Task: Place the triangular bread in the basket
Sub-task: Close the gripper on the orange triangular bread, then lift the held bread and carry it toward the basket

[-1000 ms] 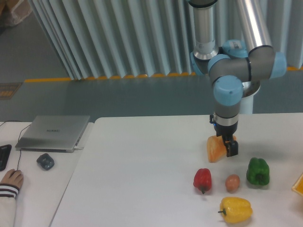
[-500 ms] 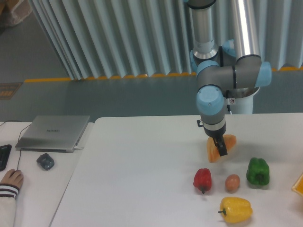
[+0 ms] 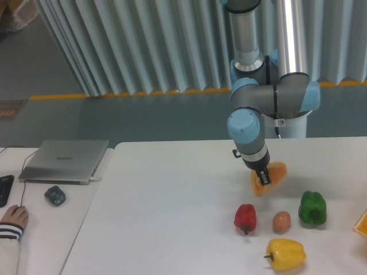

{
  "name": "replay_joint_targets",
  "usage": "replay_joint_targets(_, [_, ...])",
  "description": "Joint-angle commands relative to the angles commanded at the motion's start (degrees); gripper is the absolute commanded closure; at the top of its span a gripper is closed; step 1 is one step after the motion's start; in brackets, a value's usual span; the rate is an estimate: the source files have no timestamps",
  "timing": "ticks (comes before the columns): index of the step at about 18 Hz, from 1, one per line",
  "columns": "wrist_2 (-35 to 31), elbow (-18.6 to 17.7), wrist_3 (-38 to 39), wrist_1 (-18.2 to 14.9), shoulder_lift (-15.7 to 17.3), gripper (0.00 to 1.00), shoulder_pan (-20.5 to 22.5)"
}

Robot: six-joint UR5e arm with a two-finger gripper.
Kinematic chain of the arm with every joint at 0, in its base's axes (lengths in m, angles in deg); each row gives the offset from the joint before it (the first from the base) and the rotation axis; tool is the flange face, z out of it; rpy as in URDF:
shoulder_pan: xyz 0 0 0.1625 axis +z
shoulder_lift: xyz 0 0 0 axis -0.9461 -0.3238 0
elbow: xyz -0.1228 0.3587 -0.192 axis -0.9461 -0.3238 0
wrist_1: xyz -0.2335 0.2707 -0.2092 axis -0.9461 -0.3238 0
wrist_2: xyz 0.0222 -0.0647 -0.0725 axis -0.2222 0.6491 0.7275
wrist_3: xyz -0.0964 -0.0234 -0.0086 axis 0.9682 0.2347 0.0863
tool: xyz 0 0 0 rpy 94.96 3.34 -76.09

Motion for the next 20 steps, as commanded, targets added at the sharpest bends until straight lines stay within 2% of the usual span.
replay_joint_targets(4, [0.3, 4.2, 0.0, -6.1, 0.5, 0.79, 1.1])
replay_joint_targets(8, [3.4, 7.1, -0.2, -9.8, 2.8, 0.79, 4.0])
replay_joint_targets(10, [3.7, 8.4, -3.0, -9.9, 4.0, 0.79, 6.0])
replay_joint_targets(14, [6.5, 13.1, -5.7, -8.5, 4.4, 0.79, 12.7])
replay_joint_targets(15, [7.5, 13.7, -6.0, -7.3, 4.2, 0.79, 14.7])
replay_joint_targets(16, [8.2, 13.8, -6.5, -5.6, 3.9, 0.79, 16.7])
replay_joint_targets(18, [8.1, 13.9, -10.5, 1.0, 2.2, 0.79, 22.0])
replay_joint_targets(20, [7.7, 14.0, -15.8, 3.8, 0.5, 0.79, 25.0])
